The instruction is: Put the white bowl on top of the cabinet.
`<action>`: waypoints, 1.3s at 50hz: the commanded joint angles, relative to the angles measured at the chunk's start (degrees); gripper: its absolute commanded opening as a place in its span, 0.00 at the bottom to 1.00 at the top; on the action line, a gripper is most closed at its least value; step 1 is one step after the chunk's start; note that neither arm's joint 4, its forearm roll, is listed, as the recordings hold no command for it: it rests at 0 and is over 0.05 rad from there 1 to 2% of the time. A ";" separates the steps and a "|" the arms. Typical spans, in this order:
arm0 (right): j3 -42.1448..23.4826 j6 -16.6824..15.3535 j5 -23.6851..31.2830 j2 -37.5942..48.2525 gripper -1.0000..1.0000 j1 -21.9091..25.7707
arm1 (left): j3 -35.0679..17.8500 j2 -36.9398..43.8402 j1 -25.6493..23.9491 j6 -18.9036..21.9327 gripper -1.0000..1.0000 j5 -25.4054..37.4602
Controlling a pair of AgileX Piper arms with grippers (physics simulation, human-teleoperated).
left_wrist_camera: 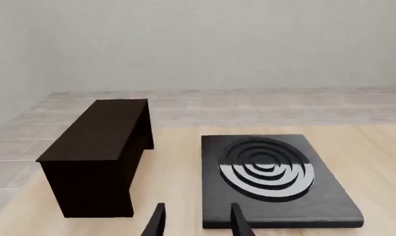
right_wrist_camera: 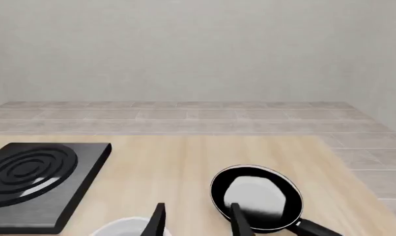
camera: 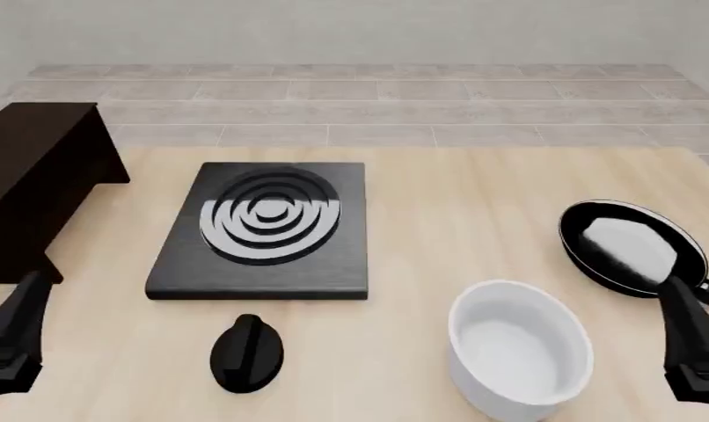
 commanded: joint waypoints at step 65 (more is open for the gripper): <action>-0.32 -0.44 -0.11 0.29 1.00 -0.05 | -36.07 36.70 -46.79 0.65 1.00 3.82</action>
